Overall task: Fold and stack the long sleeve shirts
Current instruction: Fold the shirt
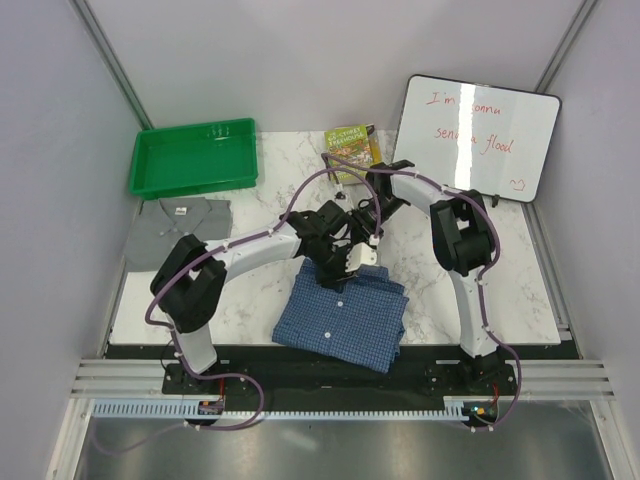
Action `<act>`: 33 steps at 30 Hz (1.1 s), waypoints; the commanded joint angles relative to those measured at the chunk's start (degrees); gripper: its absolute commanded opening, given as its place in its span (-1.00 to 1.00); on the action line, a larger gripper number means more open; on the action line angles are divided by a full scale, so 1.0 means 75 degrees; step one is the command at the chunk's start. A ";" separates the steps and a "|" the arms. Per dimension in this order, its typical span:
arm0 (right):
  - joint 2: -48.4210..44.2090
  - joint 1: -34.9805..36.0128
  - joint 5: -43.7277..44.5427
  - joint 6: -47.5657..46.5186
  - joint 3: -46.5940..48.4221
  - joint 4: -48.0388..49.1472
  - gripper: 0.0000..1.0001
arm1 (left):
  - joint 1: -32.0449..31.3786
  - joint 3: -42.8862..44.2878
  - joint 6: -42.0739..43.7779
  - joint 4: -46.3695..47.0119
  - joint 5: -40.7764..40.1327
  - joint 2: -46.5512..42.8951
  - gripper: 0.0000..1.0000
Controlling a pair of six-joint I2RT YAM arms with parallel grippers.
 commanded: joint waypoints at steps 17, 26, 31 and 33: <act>0.0574 0.0134 0.0714 -0.0732 -0.0310 0.0091 -0.49 | 0.0683 0.1540 0.0347 0.0197 -0.0223 0.0682 -0.96; 0.0679 0.0123 0.0690 -0.0733 0.0076 0.0021 -0.42 | 0.0754 0.1986 0.0641 0.0490 -0.0446 0.1479 -0.83; 0.0691 0.0064 0.1169 -0.0686 0.0510 0.0056 -0.31 | 0.0906 0.1822 0.0385 0.0666 -0.0644 0.1515 -0.50; 0.0807 0.0017 0.1345 -0.0581 0.0917 0.0045 -0.18 | 0.1163 0.1892 0.0021 0.0654 -0.0680 0.1503 -0.37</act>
